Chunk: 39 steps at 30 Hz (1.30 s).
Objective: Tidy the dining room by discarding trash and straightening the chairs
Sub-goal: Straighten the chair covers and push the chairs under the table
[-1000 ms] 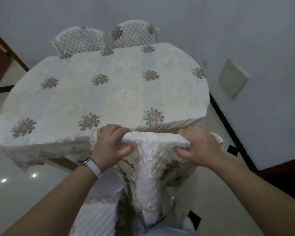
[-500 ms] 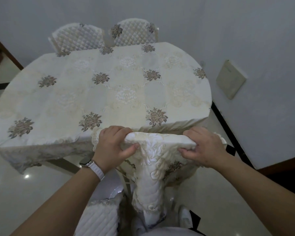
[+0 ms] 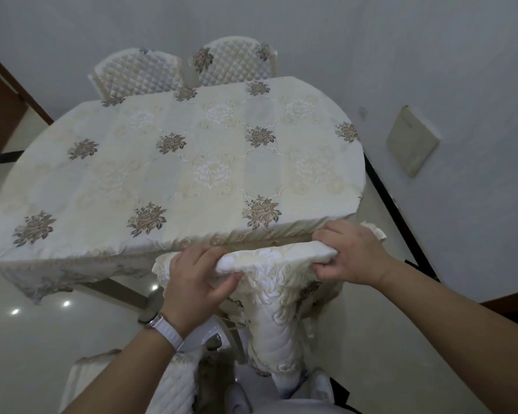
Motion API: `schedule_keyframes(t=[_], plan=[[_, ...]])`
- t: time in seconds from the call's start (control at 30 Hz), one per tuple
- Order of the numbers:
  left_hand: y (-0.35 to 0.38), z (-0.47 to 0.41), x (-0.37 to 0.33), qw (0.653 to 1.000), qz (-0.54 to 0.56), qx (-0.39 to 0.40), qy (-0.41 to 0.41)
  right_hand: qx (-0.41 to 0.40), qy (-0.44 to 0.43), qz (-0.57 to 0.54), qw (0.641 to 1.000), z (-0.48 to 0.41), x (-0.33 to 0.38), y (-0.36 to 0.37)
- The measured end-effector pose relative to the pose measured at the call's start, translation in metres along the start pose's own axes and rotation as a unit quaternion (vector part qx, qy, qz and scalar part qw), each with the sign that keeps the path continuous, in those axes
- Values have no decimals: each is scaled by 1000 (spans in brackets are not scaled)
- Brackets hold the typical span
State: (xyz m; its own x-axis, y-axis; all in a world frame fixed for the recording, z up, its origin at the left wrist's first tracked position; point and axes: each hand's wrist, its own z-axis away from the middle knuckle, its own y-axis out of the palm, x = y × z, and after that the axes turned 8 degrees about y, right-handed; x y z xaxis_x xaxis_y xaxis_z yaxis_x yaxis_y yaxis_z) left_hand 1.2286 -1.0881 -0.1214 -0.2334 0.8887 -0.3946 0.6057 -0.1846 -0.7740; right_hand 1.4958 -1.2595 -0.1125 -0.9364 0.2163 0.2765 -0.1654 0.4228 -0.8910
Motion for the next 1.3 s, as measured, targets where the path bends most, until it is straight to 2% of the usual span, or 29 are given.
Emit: schedule_keyframes(t=[0.2,0.37,0.57,0.83,1.3], plan=[[24,-4,-31,998,-43,-17,-32,29,-25,-3,999,-9,-35,-7],[35,-11,-32,997,-71,-26,-23,20,-26,-36,999,-10,-47,-6],[29,-15,-9,997,-68,-23,-1,-4,-19,-35,999,-9,-40,7],[19,-23,37,999,-35,18,21,-39,4,-8,999,-9,-9,24],[0,-42,110,997,-16,48,66,-37,73,43,996,-26,47,55]])
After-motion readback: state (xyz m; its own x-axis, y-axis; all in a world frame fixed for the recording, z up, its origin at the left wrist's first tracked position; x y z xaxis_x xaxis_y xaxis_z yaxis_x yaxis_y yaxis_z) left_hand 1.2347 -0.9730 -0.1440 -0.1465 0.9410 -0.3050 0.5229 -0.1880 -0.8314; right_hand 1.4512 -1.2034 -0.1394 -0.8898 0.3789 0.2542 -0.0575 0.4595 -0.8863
